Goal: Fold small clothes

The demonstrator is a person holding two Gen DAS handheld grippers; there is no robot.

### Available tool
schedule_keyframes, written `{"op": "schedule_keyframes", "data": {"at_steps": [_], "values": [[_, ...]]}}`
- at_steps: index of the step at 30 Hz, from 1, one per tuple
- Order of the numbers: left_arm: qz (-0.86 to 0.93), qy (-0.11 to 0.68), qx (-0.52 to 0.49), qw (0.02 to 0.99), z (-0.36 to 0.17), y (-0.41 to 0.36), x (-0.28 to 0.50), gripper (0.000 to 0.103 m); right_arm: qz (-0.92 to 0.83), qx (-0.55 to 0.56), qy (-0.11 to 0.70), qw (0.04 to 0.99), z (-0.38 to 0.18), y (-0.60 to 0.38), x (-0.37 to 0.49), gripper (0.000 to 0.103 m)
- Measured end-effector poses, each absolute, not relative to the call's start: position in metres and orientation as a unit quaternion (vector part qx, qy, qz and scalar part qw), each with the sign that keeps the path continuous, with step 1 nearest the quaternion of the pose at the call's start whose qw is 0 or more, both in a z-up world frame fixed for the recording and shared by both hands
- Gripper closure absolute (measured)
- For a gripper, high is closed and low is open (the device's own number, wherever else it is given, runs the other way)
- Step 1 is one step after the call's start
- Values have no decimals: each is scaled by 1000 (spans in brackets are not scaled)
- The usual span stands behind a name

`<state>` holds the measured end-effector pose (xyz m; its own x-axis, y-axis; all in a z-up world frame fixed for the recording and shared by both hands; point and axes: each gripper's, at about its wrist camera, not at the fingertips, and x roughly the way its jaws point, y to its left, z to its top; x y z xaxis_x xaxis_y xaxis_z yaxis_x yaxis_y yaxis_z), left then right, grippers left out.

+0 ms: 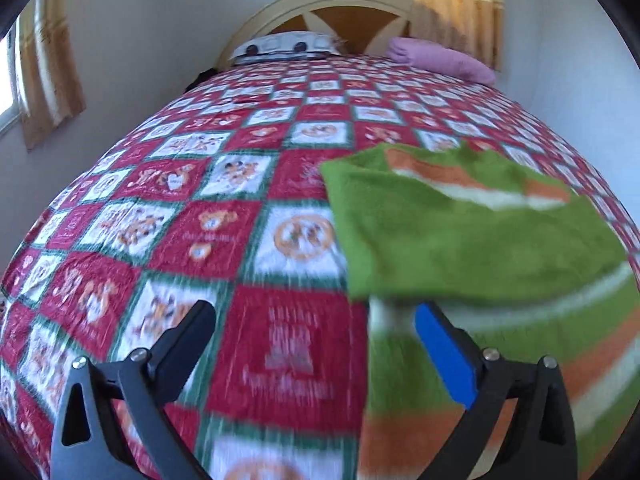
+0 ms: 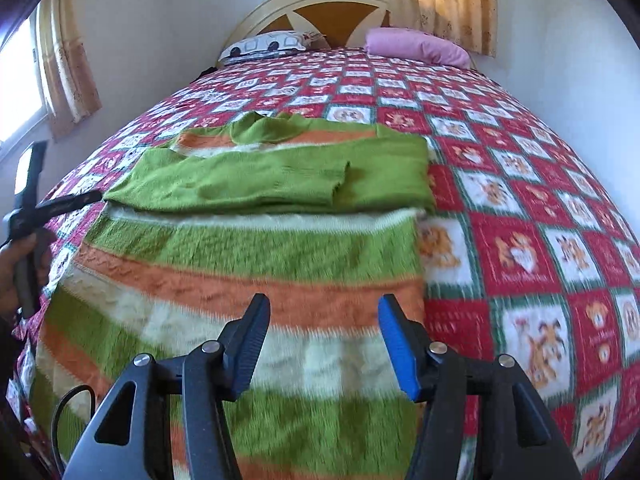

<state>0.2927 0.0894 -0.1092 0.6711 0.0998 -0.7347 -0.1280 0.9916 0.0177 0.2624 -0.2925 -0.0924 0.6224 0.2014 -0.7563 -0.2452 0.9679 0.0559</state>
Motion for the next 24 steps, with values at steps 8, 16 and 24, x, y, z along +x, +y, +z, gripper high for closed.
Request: {"op": "schedule_keyframes", "data": {"at_steps": [8, 16, 24], "values": [[14, 408, -16, 913, -107, 78, 225, 1, 105, -7, 419, 902, -84, -303, 225, 46], [-3, 424, -27, 905, -109, 76, 186, 1, 112, -8, 418, 902, -80, -302, 190, 46], [-10, 414, -21, 910, -101, 73, 152, 1, 132, -6, 442, 887, -93, -291, 160, 46]]}}
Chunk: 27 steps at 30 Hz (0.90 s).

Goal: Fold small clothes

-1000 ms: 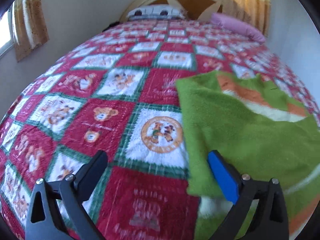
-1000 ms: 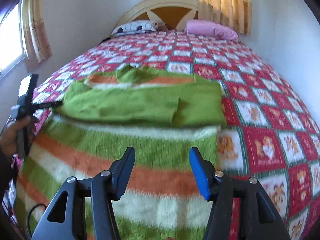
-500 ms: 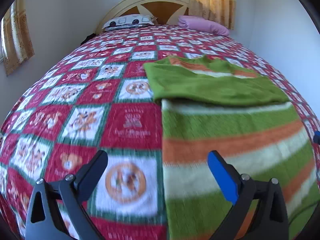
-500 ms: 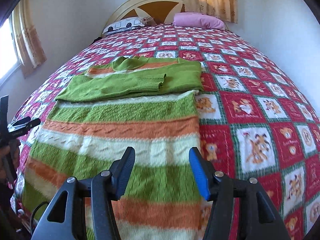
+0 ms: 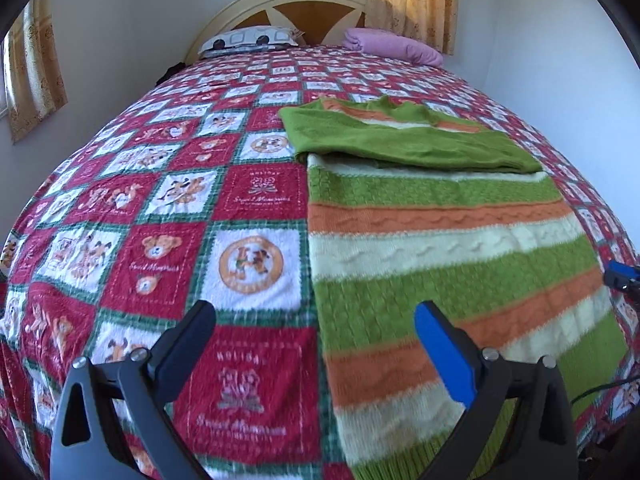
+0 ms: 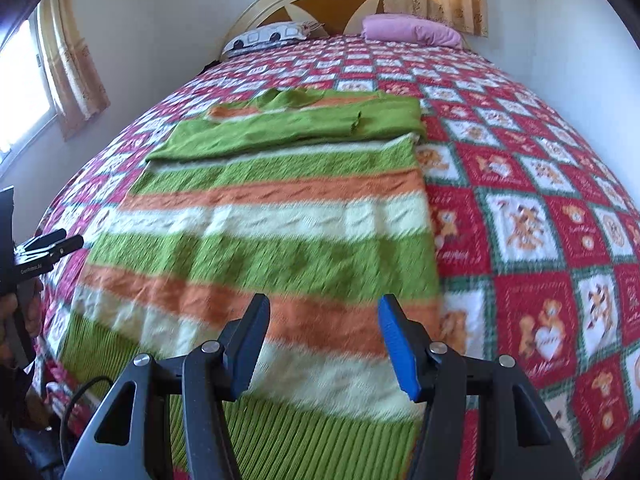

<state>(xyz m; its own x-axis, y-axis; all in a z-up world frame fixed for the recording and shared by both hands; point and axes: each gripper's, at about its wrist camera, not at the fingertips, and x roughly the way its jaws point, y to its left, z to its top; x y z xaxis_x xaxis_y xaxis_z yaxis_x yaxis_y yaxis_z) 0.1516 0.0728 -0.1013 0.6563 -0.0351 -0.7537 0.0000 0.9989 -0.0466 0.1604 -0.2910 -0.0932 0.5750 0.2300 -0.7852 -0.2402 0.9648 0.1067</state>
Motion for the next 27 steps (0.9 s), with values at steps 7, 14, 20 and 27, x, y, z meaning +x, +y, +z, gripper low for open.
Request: {"op": "schedule_keyframes", "data": {"at_steps": [7, 14, 20, 27], "values": [[-31, 417, -23, 908, -98, 64, 128, 2, 142, -15, 454, 880, -100, -284, 138, 45], [-44, 425, -19, 904, -102, 52, 112, 4, 150, -14, 466, 872, -107, -283, 117, 44], [-54, 437, -21, 898, -105, 44, 101, 9, 148, -11, 470, 870, -109, -288, 100, 44], [-67, 456, -21, 887, -115, 31, 86, 14, 138, -6, 469, 872, -110, -302, 84, 43]]}}
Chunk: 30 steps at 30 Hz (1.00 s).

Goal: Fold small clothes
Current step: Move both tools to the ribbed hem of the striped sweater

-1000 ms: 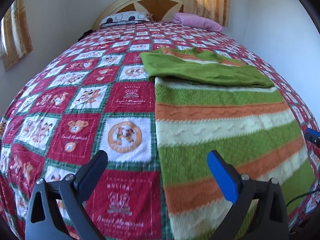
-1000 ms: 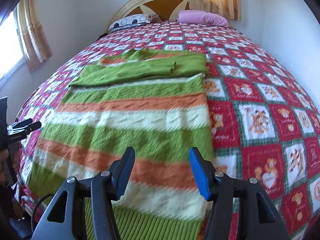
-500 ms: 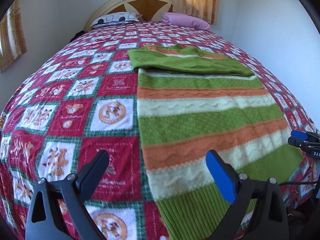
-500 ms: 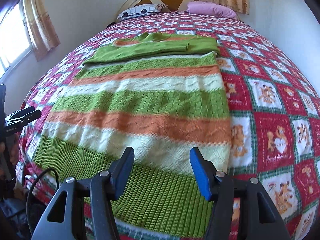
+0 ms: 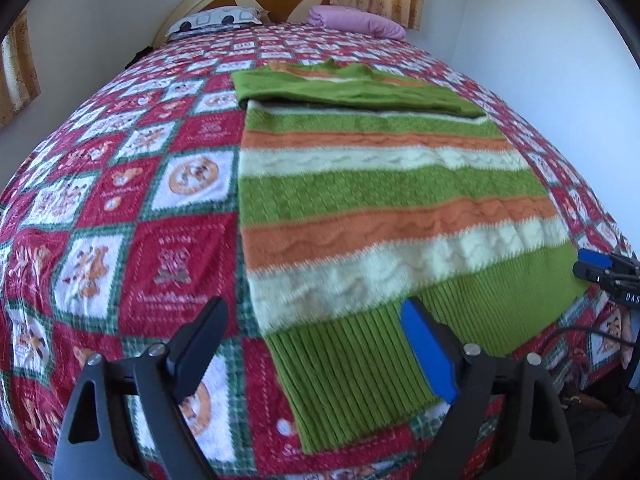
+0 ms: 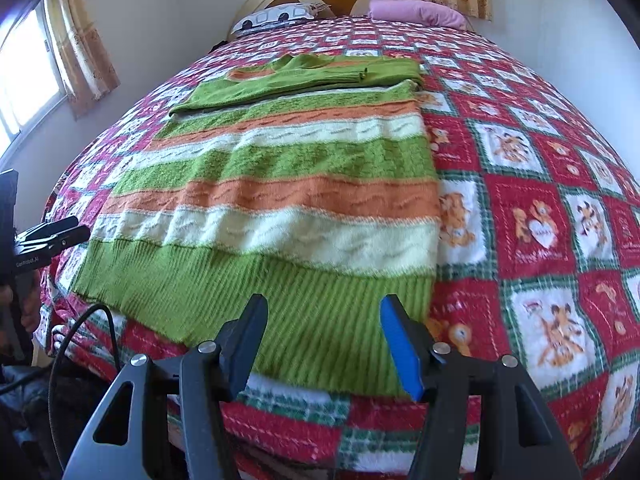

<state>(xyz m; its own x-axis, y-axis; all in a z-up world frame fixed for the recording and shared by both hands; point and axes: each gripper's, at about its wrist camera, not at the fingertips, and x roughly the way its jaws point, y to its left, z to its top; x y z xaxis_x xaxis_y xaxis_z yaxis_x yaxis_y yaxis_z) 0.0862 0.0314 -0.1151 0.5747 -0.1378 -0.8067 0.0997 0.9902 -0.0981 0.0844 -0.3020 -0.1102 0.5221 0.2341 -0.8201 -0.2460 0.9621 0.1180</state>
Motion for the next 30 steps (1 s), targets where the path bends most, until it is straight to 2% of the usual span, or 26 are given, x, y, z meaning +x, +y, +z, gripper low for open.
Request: {"op": "schedule_keyframes", "data": {"at_steps": [3, 4, 5, 7, 14, 27, 28, 30], "values": [[-81, 474, -32, 876, -123, 28, 82, 28, 134, -1, 469, 873, -112, -309, 82, 43], [-86, 479, -35, 873, -125, 27, 80, 39, 132, -1, 469, 873, -112, -309, 82, 43], [-87, 484, -36, 870, -127, 27, 80, 44, 130, -1, 468, 874, -112, -311, 81, 43], [-87, 489, -45, 867, -130, 30, 76, 48, 125, -5, 466, 876, -112, -313, 80, 43], [-93, 500, -95, 856, -137, 42, 74, 48, 111, 12, 474, 873, -121, -329, 83, 43], [-79, 499, -100, 857, -139, 45, 68, 48, 122, 17, 468, 875, -118, -329, 76, 43], [-82, 498, -98, 858, -140, 43, 68, 56, 124, 18, 468, 875, -118, -328, 75, 43], [-78, 499, -88, 858, -139, 42, 67, 83, 128, 25, 468, 874, -118, -329, 75, 43]]}}
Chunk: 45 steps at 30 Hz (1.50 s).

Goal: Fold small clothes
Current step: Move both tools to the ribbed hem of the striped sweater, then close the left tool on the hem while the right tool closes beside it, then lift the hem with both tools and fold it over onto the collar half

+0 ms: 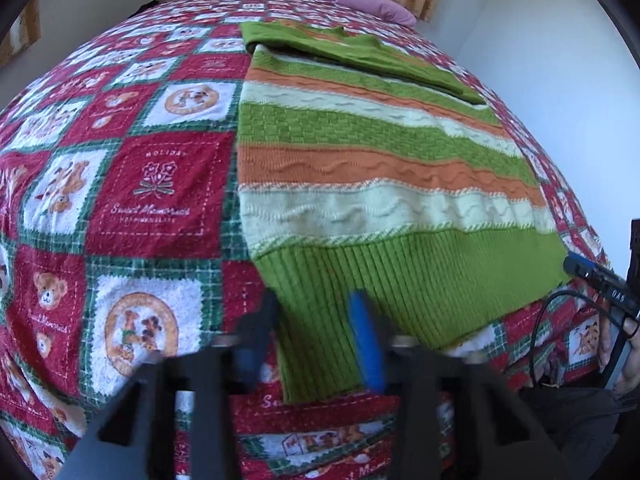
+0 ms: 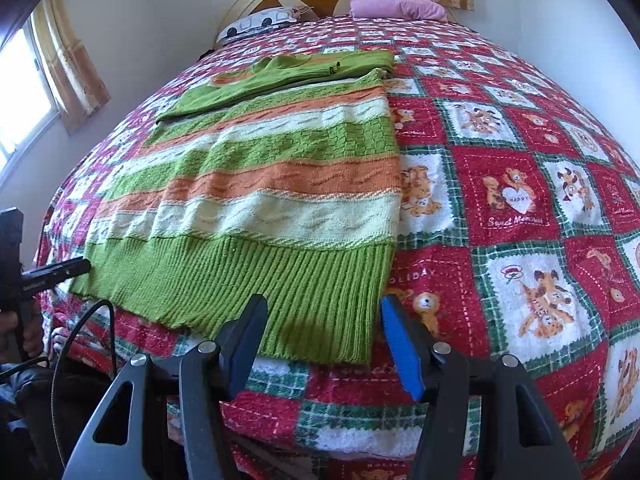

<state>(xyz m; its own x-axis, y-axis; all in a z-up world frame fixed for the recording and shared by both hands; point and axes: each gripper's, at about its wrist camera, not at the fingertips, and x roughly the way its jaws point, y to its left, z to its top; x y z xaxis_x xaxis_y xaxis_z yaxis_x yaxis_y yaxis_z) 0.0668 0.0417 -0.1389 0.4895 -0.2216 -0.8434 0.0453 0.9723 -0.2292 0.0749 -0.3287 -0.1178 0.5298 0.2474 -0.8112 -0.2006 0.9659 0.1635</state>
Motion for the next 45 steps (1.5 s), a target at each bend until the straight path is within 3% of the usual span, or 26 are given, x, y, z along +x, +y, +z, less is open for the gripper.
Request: {"op": "schedule_keyframes", "data": {"at_steps": [3, 12, 14, 15, 16, 19, 30, 45], "values": [[-78, 494, -95, 861, -136, 46, 66, 93, 132, 31, 466, 874, -116, -330, 73, 43], [-83, 497, -102, 858, -137, 47, 67, 93, 130, 25, 459, 878, -118, -335, 63, 44], [-82, 502, -108, 854, -140, 47, 67, 90, 128, 12, 457, 880, -119, -331, 61, 54], [-81, 503, -107, 854, -140, 47, 67, 89, 126, 0, 456, 881, -119, -327, 60, 68], [-81, 504, -106, 853, -140, 46, 66, 89, 120, -15, 454, 883, -120, -324, 59, 72], [-100, 493, -105, 858, -133, 47, 63, 95, 124, -5, 447, 886, -118, -329, 58, 95], [-83, 435, -34, 896, -94, 54, 63, 98, 138, 59, 341, 928, -66, -355, 47, 96], [-119, 401, -84, 904, -55, 73, 93, 99, 139, 59, 281, 948, -26, -352, 64, 97]]}}
